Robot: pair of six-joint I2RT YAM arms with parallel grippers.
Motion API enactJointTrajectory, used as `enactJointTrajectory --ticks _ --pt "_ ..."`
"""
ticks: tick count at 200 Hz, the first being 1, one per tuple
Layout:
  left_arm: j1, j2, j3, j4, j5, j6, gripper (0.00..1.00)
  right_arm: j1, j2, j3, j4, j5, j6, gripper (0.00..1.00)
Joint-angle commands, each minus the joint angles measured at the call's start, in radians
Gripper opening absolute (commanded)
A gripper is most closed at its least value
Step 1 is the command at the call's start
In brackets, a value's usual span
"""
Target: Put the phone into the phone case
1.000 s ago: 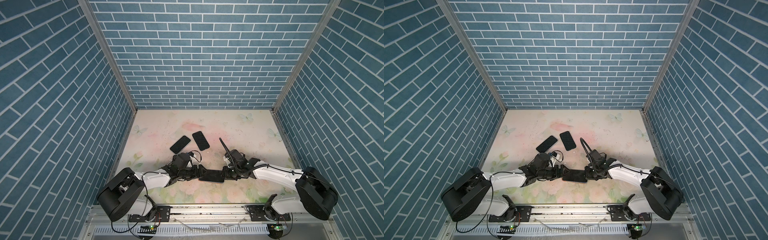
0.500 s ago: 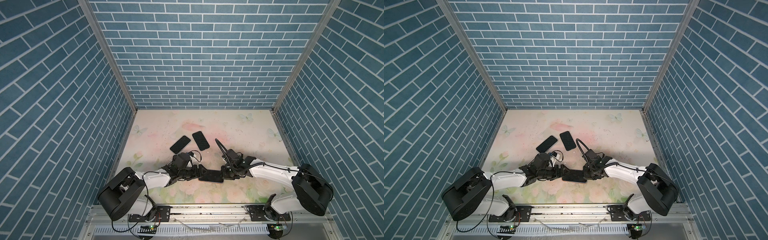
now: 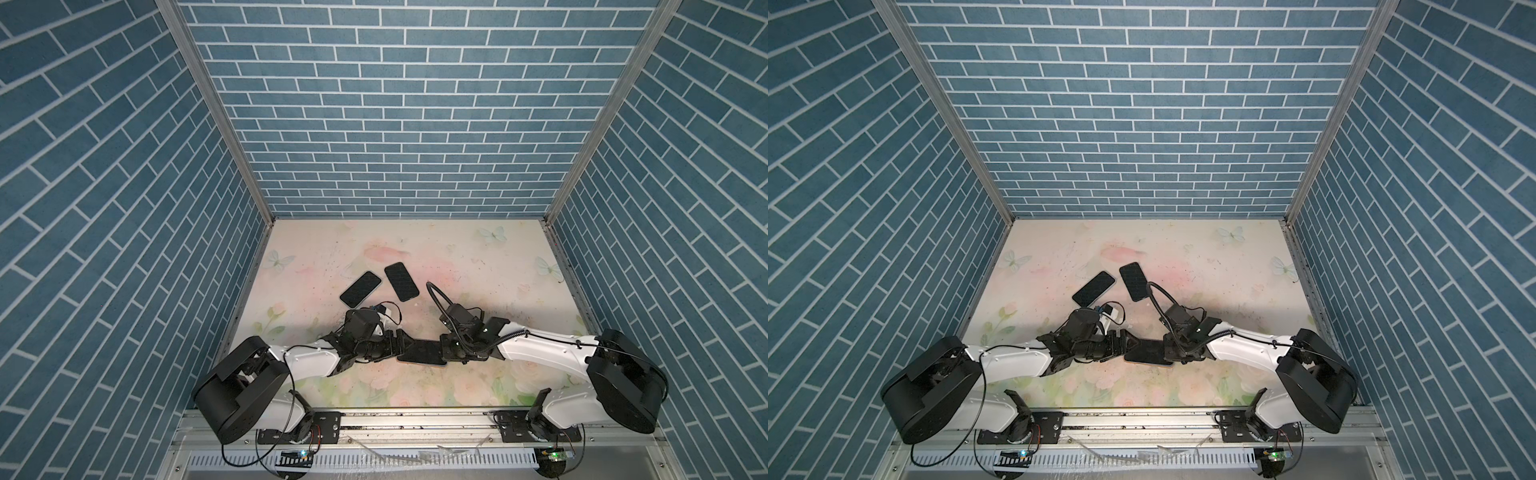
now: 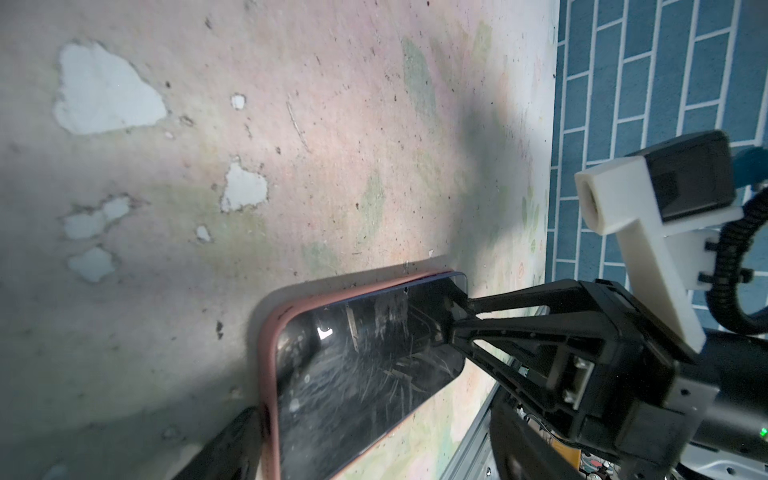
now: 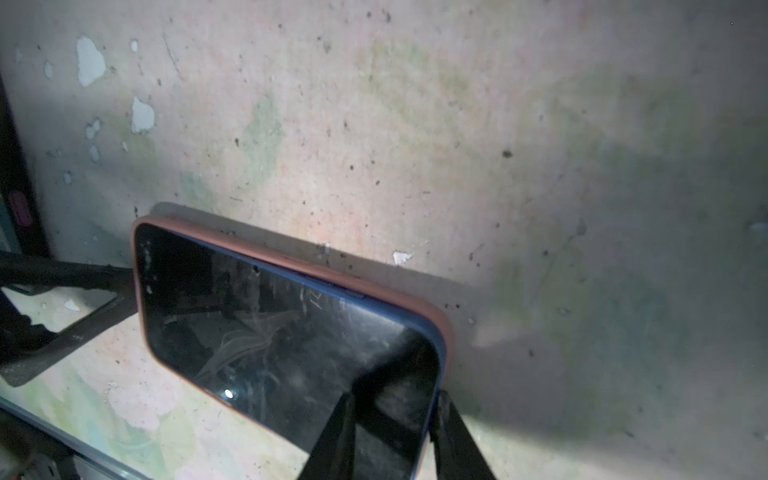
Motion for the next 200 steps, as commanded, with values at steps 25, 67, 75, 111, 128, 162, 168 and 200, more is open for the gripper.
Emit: enactJointTrajectory --ticks 25,67,75,111,128,162,168,200 --pt "-0.015 -0.025 -0.042 -0.156 -0.059 -0.002 0.76 -0.029 -0.073 -0.021 -0.014 -0.033 -0.027 0.49" --pt "-0.015 -0.021 -0.044 -0.182 -0.077 0.0 0.65 -0.124 -0.136 -0.055 -0.002 -0.108 -0.061 0.59" --pt "-0.015 -0.018 -0.041 -0.181 -0.079 0.0 0.65 -0.141 -0.138 -0.069 0.021 -0.14 -0.063 0.6" --pt "-0.015 0.013 -0.025 -0.161 -0.075 0.002 0.64 -0.176 -0.107 -0.124 0.125 -0.253 -0.05 0.6" --pt "-0.015 0.032 -0.018 -0.141 -0.068 0.002 0.63 -0.177 -0.081 -0.148 0.193 -0.297 -0.035 0.6" --pt "-0.015 0.067 -0.005 -0.11 -0.048 -0.001 0.61 -0.181 -0.019 -0.203 0.38 -0.39 -0.003 0.6" --pt "-0.016 0.071 -0.005 -0.107 -0.046 -0.001 0.61 -0.184 -0.009 -0.214 0.416 -0.406 0.002 0.6" --pt "-0.015 0.074 -0.004 -0.105 -0.04 -0.002 0.59 -0.193 -0.004 -0.284 0.612 -0.487 0.023 0.59"
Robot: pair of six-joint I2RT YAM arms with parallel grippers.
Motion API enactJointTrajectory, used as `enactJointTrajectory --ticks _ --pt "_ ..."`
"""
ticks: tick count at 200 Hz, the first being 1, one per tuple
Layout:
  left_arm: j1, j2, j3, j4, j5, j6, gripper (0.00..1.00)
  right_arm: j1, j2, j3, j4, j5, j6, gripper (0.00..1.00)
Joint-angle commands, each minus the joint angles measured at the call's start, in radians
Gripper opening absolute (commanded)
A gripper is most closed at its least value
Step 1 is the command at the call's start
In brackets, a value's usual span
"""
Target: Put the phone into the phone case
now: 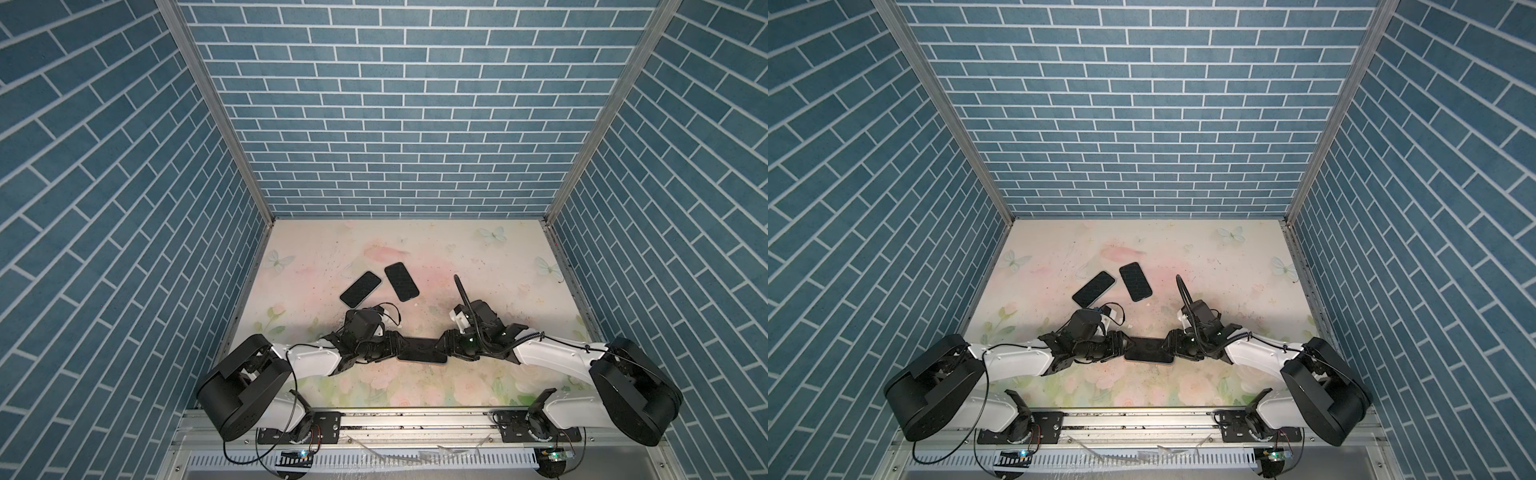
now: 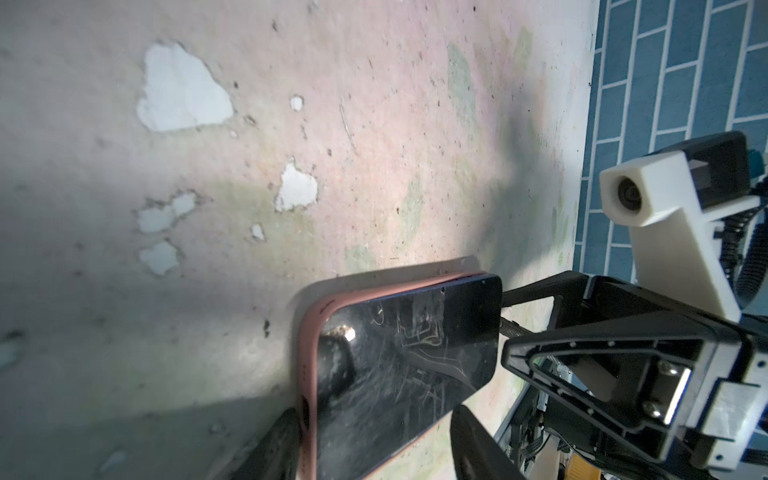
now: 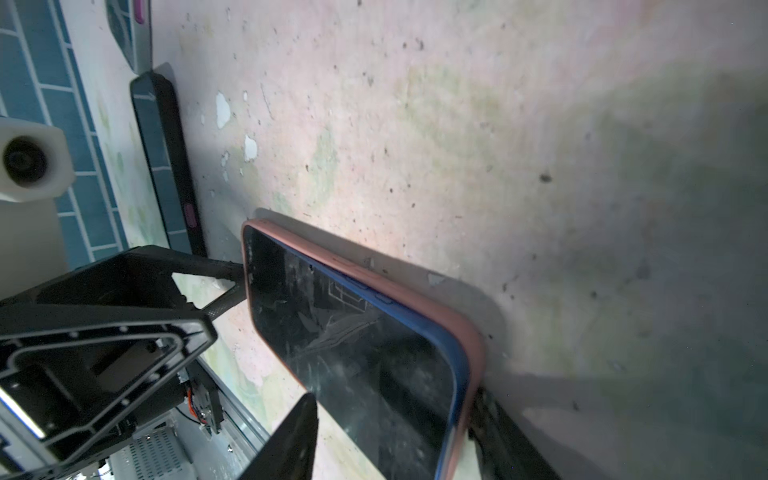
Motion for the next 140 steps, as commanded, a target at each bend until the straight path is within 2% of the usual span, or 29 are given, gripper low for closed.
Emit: enactJointTrajectory --ticks 1,31,84,140 --pt "-0.013 0.046 -0.017 -0.077 0.006 0.006 0.59 0.017 0.051 -0.071 0.229 -0.126 0.028 0.59" --pt "-0.013 0.046 -0.03 -0.069 0.01 -0.003 0.59 0.008 -0.017 -0.129 0.37 -0.179 0.048 0.56" --pt "-0.012 0.048 -0.055 -0.051 0.013 -0.02 0.58 -0.035 -0.187 -0.162 0.357 -0.169 0.04 0.52" --pt "-0.012 0.051 -0.051 -0.049 0.016 -0.022 0.57 -0.044 -0.151 -0.136 0.372 -0.198 0.029 0.41"
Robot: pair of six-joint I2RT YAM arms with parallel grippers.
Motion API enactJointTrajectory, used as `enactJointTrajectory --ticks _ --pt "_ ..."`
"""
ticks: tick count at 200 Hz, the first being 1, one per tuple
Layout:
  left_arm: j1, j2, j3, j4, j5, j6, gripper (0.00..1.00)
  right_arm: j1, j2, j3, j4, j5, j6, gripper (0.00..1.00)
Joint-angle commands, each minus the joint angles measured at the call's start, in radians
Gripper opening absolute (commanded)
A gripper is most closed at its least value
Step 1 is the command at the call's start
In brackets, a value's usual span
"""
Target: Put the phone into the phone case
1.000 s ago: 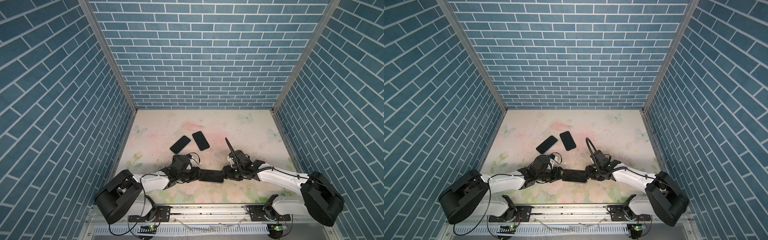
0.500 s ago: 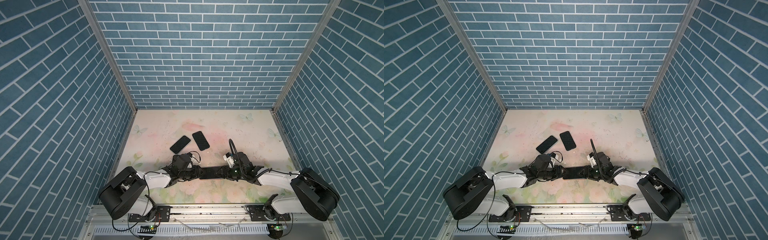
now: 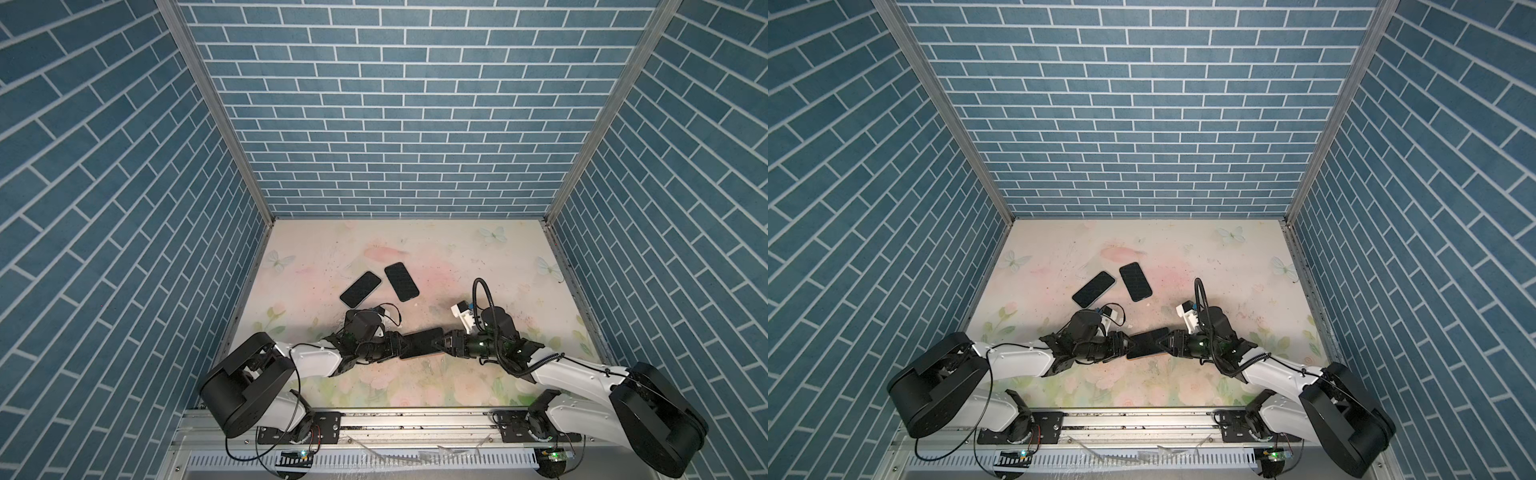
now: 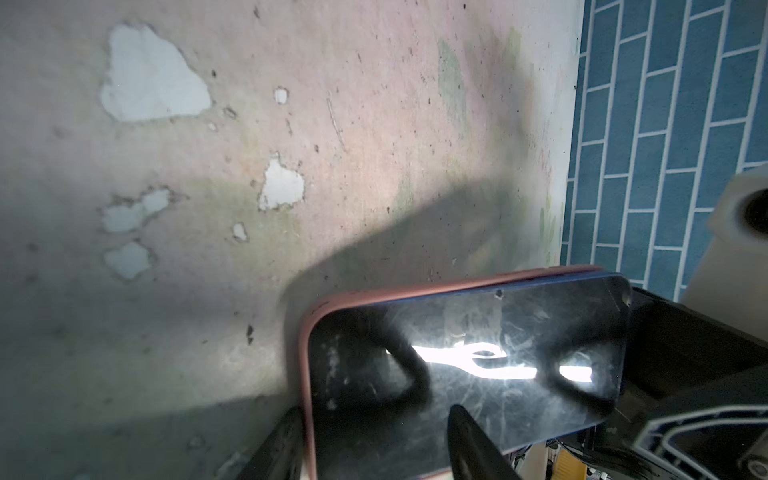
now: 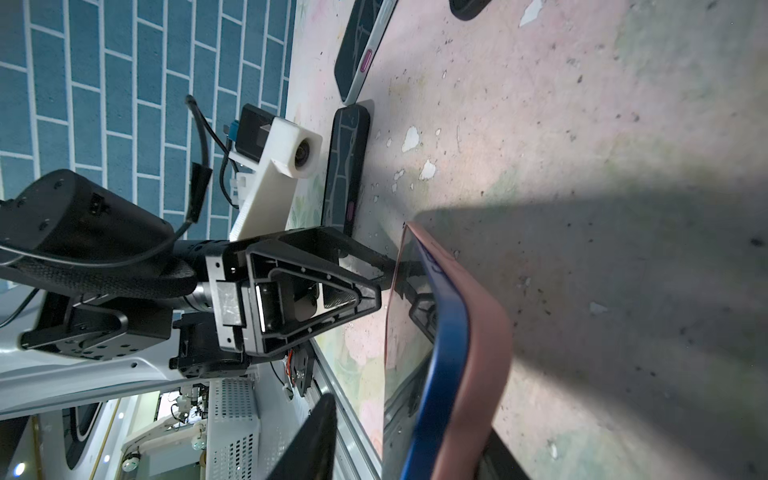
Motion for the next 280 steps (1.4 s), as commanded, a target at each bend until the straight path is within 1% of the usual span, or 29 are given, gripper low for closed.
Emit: enactJointTrajectory --ticks 1,27,57,63,85,110,136,146,153,182,195,203,224,248,262,280 --pt "-0.009 0.034 -0.034 -0.105 -0.003 -0.003 0.57 -0.003 0.028 0.024 0.045 -0.033 -0.005 0.41" --pt "-0.009 0.03 -0.037 -0.107 -0.002 -0.002 0.57 -0.005 0.056 0.028 0.089 -0.036 0.006 0.34" --pt "-0.01 0.022 -0.039 -0.113 -0.005 -0.004 0.57 -0.004 0.089 0.035 0.109 -0.056 0.008 0.23" --pt "-0.009 0.021 -0.04 -0.113 -0.004 -0.004 0.57 -0.005 0.095 0.038 0.104 -0.058 0.005 0.2" --pt "-0.008 0.02 -0.04 -0.113 -0.006 -0.004 0.57 -0.004 0.1 0.052 0.059 -0.058 -0.017 0.07" --pt "-0.008 0.019 -0.036 -0.111 -0.008 -0.004 0.57 -0.005 0.079 0.074 -0.001 -0.049 -0.042 0.0" --pt "-0.002 -0.008 -0.032 -0.101 -0.011 -0.002 0.58 -0.008 0.021 0.114 -0.091 -0.03 -0.075 0.0" --pt "0.008 -0.039 -0.032 -0.103 -0.011 0.003 0.59 -0.015 -0.014 0.14 -0.139 -0.027 -0.093 0.0" --pt "0.018 -0.069 -0.029 -0.109 -0.012 0.01 0.62 -0.025 -0.044 0.158 -0.18 -0.026 -0.108 0.0" --pt "0.088 -0.255 0.016 -0.213 -0.006 0.081 0.88 -0.091 -0.157 0.274 -0.365 -0.065 -0.199 0.0" --pt "0.129 -0.339 0.055 -0.27 0.007 0.125 0.96 -0.128 -0.183 0.333 -0.427 -0.116 -0.232 0.0" --pt "0.157 -0.379 0.077 -0.285 0.031 0.147 0.99 -0.151 -0.188 0.366 -0.45 -0.158 -0.243 0.0" --pt "0.227 -0.411 0.136 -0.254 0.146 0.167 1.0 -0.201 -0.177 0.436 -0.466 -0.285 -0.236 0.0" --pt "0.248 -0.365 0.198 -0.175 0.268 0.177 1.0 -0.218 -0.145 0.501 -0.439 -0.428 -0.194 0.0" --pt "0.248 -0.331 0.212 -0.09 0.316 0.147 1.0 -0.219 -0.136 0.524 -0.431 -0.476 -0.176 0.0" --pt "0.248 -0.292 0.218 0.044 0.352 0.088 0.99 -0.219 -0.135 0.535 -0.437 -0.5 -0.169 0.0"
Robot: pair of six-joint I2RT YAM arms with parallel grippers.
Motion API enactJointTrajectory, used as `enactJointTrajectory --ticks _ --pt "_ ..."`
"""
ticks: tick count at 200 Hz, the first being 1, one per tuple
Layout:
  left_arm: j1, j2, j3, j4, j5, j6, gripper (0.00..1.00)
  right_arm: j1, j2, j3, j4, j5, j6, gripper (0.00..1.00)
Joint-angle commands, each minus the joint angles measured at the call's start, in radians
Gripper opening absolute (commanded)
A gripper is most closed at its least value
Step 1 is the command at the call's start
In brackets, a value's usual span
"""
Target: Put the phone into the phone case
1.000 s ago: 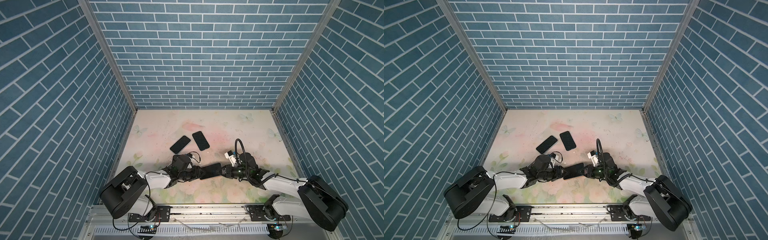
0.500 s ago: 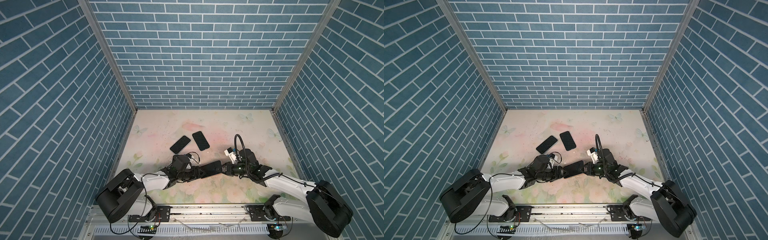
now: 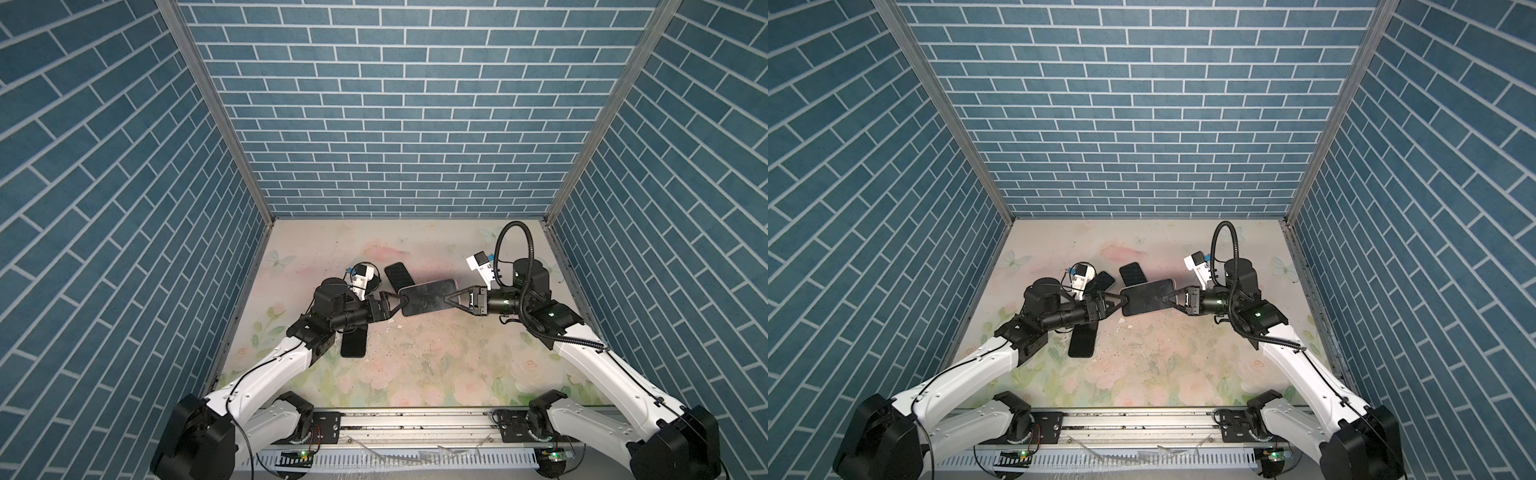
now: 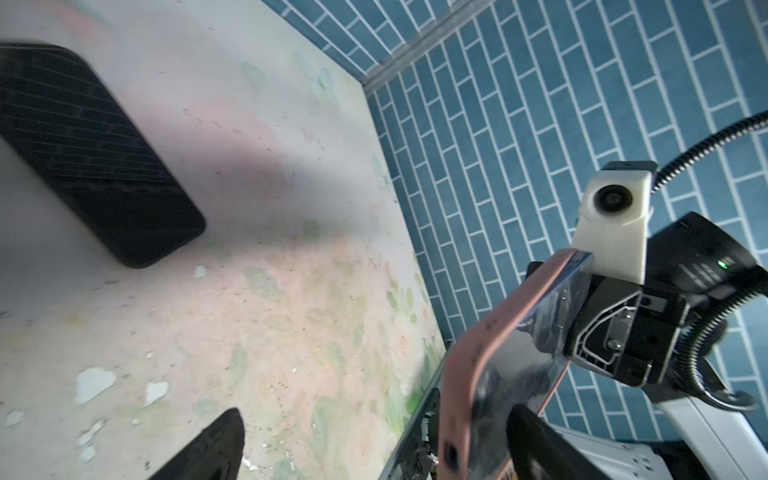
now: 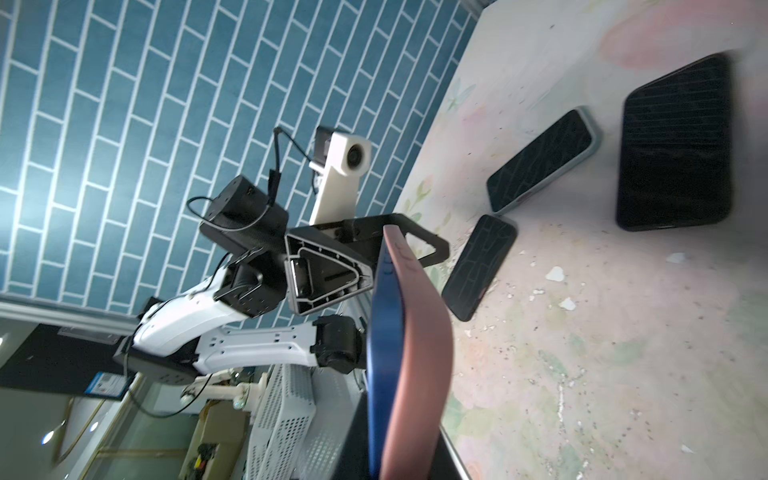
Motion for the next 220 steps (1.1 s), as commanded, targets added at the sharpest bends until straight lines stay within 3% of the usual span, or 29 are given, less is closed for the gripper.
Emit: enactJointTrajectory --ticks 1,40,105,146,152,192,220 --pt "0.005 0.045 0.019 0.165 0.11 -0.045 0.99 -0.002 -0.001 0.041 0.016 -0.149 0.007 0.0" --pt "-0.015 0.111 0.05 0.385 0.158 -0.164 0.75 -0.001 -0.001 0.014 0.084 -0.158 0.056 0.0" --pt "-0.099 0.115 0.091 0.44 0.189 -0.203 0.25 -0.008 0.019 -0.01 0.233 -0.11 0.104 0.0" --pt "-0.106 0.095 0.097 0.452 0.192 -0.2 0.02 -0.018 0.048 -0.051 0.371 -0.112 0.166 0.0" --pt "-0.105 0.094 0.097 0.45 0.191 -0.198 0.0 -0.02 0.051 -0.054 0.372 -0.112 0.166 0.0" --pt "-0.106 0.095 0.095 0.449 0.204 -0.198 0.0 -0.042 0.044 -0.035 0.396 -0.105 0.166 0.26" --pt "-0.109 0.106 0.098 0.458 0.21 -0.205 0.0 -0.052 0.074 0.024 0.402 -0.12 0.167 0.36"
